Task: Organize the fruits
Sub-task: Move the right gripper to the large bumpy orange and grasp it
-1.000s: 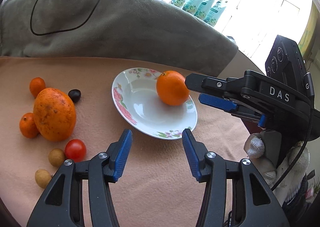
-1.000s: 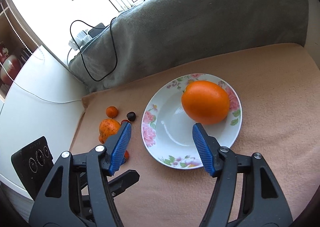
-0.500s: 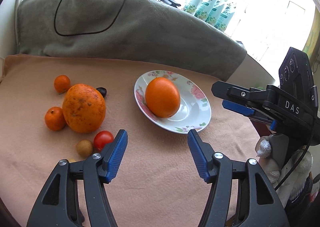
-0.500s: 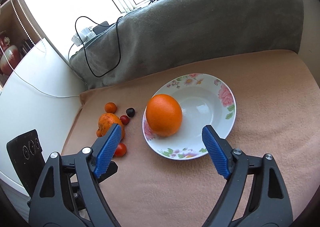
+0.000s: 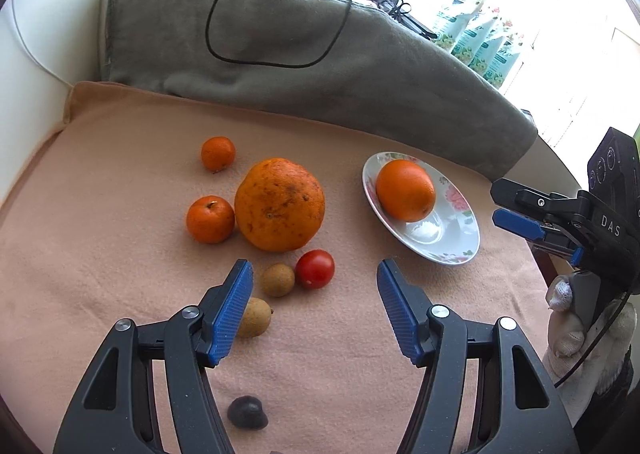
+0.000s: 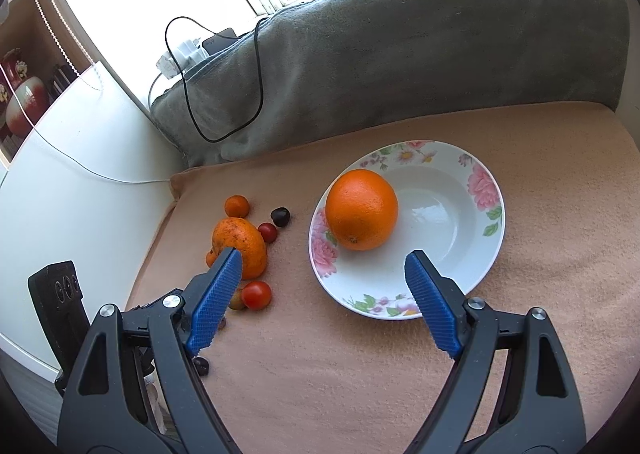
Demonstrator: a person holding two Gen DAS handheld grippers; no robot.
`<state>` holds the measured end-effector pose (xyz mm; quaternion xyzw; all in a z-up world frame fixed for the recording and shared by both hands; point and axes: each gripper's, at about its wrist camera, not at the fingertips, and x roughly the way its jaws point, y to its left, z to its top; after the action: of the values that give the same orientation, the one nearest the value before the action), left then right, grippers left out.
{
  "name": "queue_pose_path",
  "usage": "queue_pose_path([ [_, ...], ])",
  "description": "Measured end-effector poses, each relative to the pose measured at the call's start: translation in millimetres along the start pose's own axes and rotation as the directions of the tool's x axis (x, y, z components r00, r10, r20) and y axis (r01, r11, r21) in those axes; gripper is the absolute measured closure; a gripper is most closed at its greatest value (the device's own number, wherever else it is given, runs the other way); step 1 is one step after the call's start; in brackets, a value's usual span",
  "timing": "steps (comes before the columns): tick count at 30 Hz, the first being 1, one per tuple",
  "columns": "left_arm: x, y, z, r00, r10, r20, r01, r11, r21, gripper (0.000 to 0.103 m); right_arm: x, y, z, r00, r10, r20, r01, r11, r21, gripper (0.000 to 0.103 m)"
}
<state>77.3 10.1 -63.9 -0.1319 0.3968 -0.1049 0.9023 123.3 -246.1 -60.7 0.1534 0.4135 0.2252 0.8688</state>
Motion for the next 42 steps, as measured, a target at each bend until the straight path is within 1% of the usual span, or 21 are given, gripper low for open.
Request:
queue_pose_path([
  [3,2.2,8.5,1.9,1.000,0.010,-0.006,-0.010,1.000,-0.013,0.035,6.6,7.2,0.5,1.000,0.010,-0.017,-0.010,1.000,-0.014,0.017],
  [8,7.7,21.0,4.8,1.000,0.001,-0.016,-0.002,0.999,-0.040,0.035,19.6,18.8,2.8,0.998,0.028,-0.047,-0.030,0.999,-0.034,0.015],
  [16,18.9,28.8,7.3,0.998,-0.043,-0.034,0.041,0.996,-0.077,0.035,49.4,40.4,8.4,0.992,0.064,-0.112,-0.072,0.995,-0.071,0.015],
  [26,36.2,41.1,11.7,0.992,-0.114,-0.059,0.104,0.982,-0.159,0.035,91.2,64.1,13.0,0.972,0.111,-0.207,-0.131,0.988,-0.082,0.015],
  [35,47.8,46.6,16.0,0.988,-0.140,-0.069,0.125,0.974,-0.190,0.037,123.0,72.2,24.5,0.951,0.154,-0.269,-0.171,0.984,-0.042,0.015],
  [42,52.8,46.8,16.7,0.985,-0.156,-0.075,0.139,0.971,-0.193,0.038,141.0,74.6,24.2,0.942,0.155,-0.299,-0.172,0.985,-0.032,0.015],
])
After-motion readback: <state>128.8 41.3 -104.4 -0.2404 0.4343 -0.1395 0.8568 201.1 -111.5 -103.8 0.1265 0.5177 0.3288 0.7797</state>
